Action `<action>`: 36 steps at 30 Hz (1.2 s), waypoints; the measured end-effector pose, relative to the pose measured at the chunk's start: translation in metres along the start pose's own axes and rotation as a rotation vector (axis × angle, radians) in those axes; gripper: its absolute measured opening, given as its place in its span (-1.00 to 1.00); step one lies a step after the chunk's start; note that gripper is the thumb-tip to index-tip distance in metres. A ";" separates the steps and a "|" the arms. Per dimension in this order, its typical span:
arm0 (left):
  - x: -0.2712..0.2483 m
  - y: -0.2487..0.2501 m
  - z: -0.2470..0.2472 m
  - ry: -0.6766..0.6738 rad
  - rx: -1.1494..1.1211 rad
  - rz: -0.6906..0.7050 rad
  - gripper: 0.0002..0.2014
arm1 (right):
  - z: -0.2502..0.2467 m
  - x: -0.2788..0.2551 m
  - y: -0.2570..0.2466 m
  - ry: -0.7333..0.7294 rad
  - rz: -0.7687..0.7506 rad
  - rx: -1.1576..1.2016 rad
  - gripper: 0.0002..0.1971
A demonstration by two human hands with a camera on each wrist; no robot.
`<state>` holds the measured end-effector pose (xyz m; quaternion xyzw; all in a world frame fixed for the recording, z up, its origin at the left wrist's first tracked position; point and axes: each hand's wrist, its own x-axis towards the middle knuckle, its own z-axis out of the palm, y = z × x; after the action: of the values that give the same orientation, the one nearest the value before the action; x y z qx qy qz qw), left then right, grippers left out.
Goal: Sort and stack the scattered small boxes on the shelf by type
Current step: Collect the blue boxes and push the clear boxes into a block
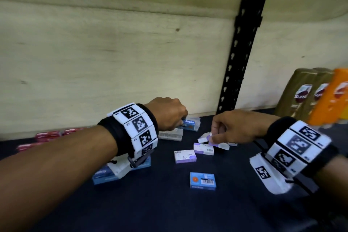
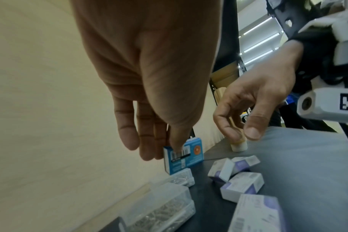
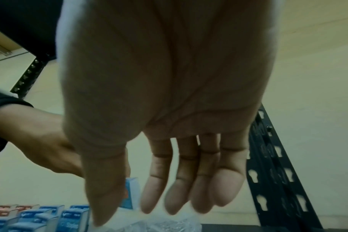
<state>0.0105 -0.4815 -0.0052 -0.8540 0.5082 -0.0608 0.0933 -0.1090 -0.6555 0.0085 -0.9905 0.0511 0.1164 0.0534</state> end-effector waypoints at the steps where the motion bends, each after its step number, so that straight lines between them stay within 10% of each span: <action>1: -0.009 -0.002 -0.002 -0.005 -0.015 -0.010 -0.75 | 0.001 -0.003 -0.003 -0.016 -0.013 0.025 -0.72; 16: -0.125 0.009 -0.005 -0.291 -0.173 -0.007 -0.75 | 0.044 -0.027 -0.058 -0.220 -0.071 -0.087 -0.54; 29: -0.170 -0.001 0.010 -0.278 -0.266 -0.008 -0.81 | 0.047 -0.034 -0.095 -0.222 -0.176 0.023 -0.86; 36: -0.182 -0.002 0.021 -0.253 -0.414 -0.068 -0.84 | 0.048 -0.031 -0.095 -0.205 -0.188 0.059 -0.70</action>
<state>-0.0701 -0.3186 -0.0270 -0.8724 0.4650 0.1488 -0.0229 -0.1395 -0.5532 -0.0220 -0.9718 -0.0445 0.2100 0.0979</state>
